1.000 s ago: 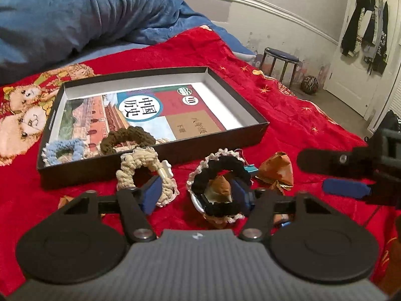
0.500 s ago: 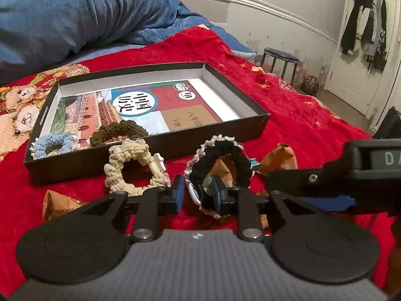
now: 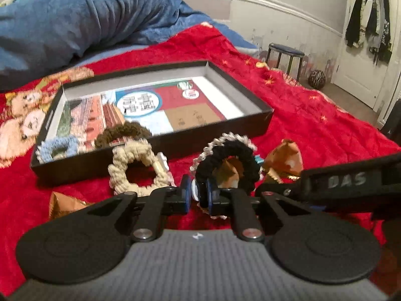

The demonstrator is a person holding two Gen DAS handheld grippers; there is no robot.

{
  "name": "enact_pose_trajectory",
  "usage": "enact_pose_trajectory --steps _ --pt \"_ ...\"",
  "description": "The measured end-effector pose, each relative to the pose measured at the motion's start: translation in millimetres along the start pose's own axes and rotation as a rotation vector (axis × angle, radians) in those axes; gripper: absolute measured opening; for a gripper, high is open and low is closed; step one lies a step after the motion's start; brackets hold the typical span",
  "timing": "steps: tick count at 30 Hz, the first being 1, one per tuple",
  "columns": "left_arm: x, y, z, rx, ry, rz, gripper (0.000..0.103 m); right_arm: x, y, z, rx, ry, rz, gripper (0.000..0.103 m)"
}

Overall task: Organize objects
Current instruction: 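Grasp the black white-trimmed scrunchie with the left tool while the right tool grasps the gold-striped wrapper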

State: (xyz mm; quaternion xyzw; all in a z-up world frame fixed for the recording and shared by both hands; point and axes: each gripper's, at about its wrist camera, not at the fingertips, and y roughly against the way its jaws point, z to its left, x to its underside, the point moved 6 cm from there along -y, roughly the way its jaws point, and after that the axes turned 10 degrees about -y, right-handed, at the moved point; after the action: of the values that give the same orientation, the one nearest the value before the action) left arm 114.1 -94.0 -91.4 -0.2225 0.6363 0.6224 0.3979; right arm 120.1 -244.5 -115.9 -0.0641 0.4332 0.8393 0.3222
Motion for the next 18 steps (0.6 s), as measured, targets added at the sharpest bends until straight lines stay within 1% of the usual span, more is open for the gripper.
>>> enact_pose_trajectory --steps 5,8,10,12,15,18 --pt "-5 15 5 -0.011 0.005 -0.027 0.016 3 6 3 0.021 0.032 -0.040 0.031" --pt "-11 25 9 -0.037 0.003 -0.045 0.016 4 13 5 0.022 0.055 -0.053 0.031" --pt "-16 37 17 -0.057 0.025 -0.076 0.016 5 17 12 0.021 0.085 -0.072 0.031" --pt "-20 51 23 -0.046 0.041 -0.112 0.016 11 20 20 0.015 0.125 -0.090 0.031" --pt "-21 65 30 -0.034 0.058 -0.128 0.016 17 25 36 -0.004 0.203 -0.116 0.031" --pt "-24 77 30 -0.043 0.039 -0.146 0.016 21 29 49 -0.021 0.252 -0.120 0.031"
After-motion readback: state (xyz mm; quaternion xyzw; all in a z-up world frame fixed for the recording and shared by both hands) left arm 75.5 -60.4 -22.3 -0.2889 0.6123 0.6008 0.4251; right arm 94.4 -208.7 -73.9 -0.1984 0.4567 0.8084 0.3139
